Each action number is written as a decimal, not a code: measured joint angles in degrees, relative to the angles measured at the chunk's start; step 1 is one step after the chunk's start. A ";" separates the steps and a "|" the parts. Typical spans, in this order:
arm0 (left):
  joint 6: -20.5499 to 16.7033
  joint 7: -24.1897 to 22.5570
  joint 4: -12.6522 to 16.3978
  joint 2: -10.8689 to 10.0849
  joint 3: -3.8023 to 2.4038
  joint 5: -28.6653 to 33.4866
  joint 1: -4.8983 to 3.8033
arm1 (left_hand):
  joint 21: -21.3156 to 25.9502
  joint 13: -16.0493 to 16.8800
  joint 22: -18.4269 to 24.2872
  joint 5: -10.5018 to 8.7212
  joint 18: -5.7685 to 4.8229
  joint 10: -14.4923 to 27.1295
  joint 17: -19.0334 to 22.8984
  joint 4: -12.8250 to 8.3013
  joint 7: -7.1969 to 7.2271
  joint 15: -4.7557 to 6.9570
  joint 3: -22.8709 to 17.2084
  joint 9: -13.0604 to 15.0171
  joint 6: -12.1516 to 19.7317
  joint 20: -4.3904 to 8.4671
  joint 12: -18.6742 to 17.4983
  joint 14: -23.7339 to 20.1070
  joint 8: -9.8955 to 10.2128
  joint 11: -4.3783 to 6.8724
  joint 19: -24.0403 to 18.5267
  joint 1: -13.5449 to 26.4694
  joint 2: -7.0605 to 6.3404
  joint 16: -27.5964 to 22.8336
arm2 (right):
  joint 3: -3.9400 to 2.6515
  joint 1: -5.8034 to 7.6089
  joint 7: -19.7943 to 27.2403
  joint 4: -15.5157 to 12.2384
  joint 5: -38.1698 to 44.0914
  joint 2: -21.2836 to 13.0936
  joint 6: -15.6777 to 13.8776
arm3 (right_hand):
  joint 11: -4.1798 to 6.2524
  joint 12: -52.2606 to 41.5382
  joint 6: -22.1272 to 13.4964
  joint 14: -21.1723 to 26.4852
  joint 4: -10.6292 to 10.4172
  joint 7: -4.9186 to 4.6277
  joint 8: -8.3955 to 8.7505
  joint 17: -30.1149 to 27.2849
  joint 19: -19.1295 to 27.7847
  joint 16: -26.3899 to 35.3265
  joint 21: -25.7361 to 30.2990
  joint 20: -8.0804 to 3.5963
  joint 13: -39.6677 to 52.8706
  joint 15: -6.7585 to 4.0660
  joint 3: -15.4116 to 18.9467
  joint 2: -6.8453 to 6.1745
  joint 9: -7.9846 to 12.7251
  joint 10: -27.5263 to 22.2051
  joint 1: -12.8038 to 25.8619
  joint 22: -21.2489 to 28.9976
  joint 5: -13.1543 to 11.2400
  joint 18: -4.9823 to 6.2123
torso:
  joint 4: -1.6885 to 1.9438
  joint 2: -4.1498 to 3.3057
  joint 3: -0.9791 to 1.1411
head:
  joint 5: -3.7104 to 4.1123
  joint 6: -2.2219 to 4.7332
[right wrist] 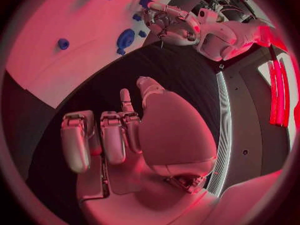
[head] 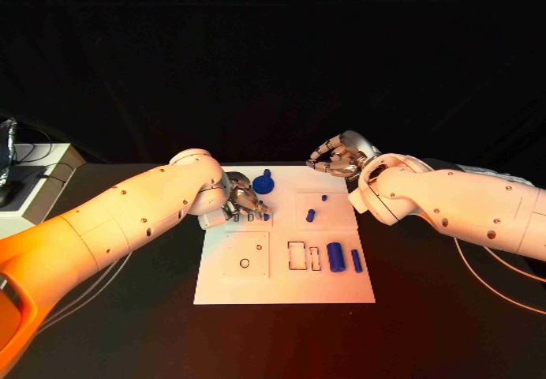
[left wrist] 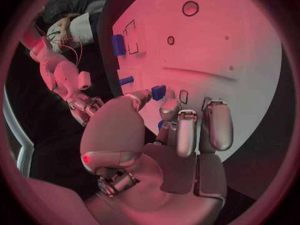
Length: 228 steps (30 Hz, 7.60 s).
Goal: Assemble the parts on the task board
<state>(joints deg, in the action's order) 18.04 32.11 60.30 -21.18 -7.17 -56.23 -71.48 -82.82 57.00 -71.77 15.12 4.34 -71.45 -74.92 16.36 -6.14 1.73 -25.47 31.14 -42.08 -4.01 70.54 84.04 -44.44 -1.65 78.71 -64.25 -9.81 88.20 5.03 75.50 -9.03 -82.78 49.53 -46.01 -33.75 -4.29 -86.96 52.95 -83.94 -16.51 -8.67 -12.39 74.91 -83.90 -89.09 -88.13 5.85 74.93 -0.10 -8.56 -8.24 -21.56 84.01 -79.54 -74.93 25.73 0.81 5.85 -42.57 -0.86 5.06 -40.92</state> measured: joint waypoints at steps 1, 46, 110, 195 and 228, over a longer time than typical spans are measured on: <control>0.04 -0.03 -0.18 0.10 0.00 0.05 0.00 | 0.00 -0.07 0.00 0.00 0.00 0.00 0.00 0.09 0.00 0.00 -0.10 0.00 0.00 0.00 0.00 0.00 0.00 0.00 0.00 0.00 0.00 0.00 | 0.00 0.00 0.00 0.01 0.00 0.04 0.00 | 0.00 0.00 0.00 0.00 0.00 0.00 0.00 0.00 0.00 0.00 0.00 0.00 0.00 0.00 0.00 0.00 0.00 0.00 0.00 0.00 0.00 0.00 | 0.00 -0.01 0.00 | -0.03 -0.01; 0.63 -1.37 -0.49 0.10 0.12 2.39 -0.01 | -0.45 -3.22 -0.59 11.00 0.00 0.97 0.01 -6.11 -0.94 0.42 -17.78 1.41 -1.16 -0.19 -3.50 0.01 2.01 0.65 -0.64 -3.02 -0.63 0.23 | 0.02 -0.05 -0.02 0.56 0.00 0.36 0.06 | 0.00 0.00 0.00 0.00 0.00 0.00 0.00 0.00 0.00 0.00 0.00 0.00 0.02 0.00 -0.47 0.00 -0.04 0.00 0.00 0.02 0.00 0.00 | -0.01 -0.01 0.02 | -0.40 -0.33; -10.48 -0.02 7.85 -5.91 3.35 -4.90 0.22 | -1.54 -3.84 -3.18 21.63 0.00 -4.28 0.01 -11.07 -0.67 2.67 -18.16 1.41 -4.86 2.07 -4.87 -0.20 2.41 3.13 1.22 2.66 -2.19 0.22 | 0.05 -0.08 0.40 2.51 1.67 -0.91 -0.26 | 0.00 -0.01 -0.19 0.00 0.00 -0.19 0.00 0.00 0.00 0.00 0.00 0.00 0.02 0.00 -0.78 -0.23 -0.15 0.00 0.23 0.00 0.00 0.00 | 0.30 0.23 0.09 | -1.33 -0.98; -6.54 1.51 4.90 -3.55 3.04 -4.79 -0.29 | -1.54 -0.23 -3.14 15.31 -0.89 -8.69 0.01 -12.15 -0.43 3.48 -15.29 13.50 -9.66 2.68 -4.20 -0.21 6.88 4.29 1.84 6.65 1.82 1.56 | 0.06 -0.08 0.41 2.76 2.06 -0.91 -0.26 | 0.00 -0.01 -0.19 0.00 0.08 -0.19 0.00 0.00 0.00 0.00 0.21 0.00 0.00 0.00 -1.50 -0.53 -0.36 0.00 0.53 -0.01 0.00 0.00 | 0.26 0.12 0.10 | -0.72 -1.35; -5.79 1.56 5.91 -4.58 3.21 -4.33 0.16 | -1.29 0.36 -3.14 9.25 -0.88 -8.51 0.01 -6.15 5.73 3.81 -2.70 16.27 -16.40 2.89 -4.43 0.09 9.88 5.00 1.62 6.46 -2.47 1.56 | 0.06 -0.08 0.47 2.79 2.31 -1.02 -0.26 | 0.00 0.22 -0.19 0.00 0.08 -0.19 0.00 0.00 0.00 0.22 0.44 0.00 -0.02 0.00 -1.82 -0.52 -0.41 0.00 0.52 0.01 0.22 0.00 | 0.34 0.24 0.03 | -0.60 -1.66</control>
<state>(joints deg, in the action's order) 12.25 33.67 66.21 -25.77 -3.95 -60.56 -71.32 -84.11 57.37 -74.91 24.37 3.47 -79.96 -74.90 10.21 -0.41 5.54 -28.17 47.42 -58.48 -1.12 66.11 84.13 -34.56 3.36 80.33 -57.79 -12.28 89.75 5.09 75.42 -8.56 -79.99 51.83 -47.03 -34.01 -4.29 -86.74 52.76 -83.94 -16.44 -8.86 -12.39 74.91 -83.90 -88.87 -87.69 5.85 74.91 -0.10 -10.38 -8.76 -21.97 84.01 -79.02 -74.92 25.95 0.82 6.19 -42.32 -0.82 4.45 -42.58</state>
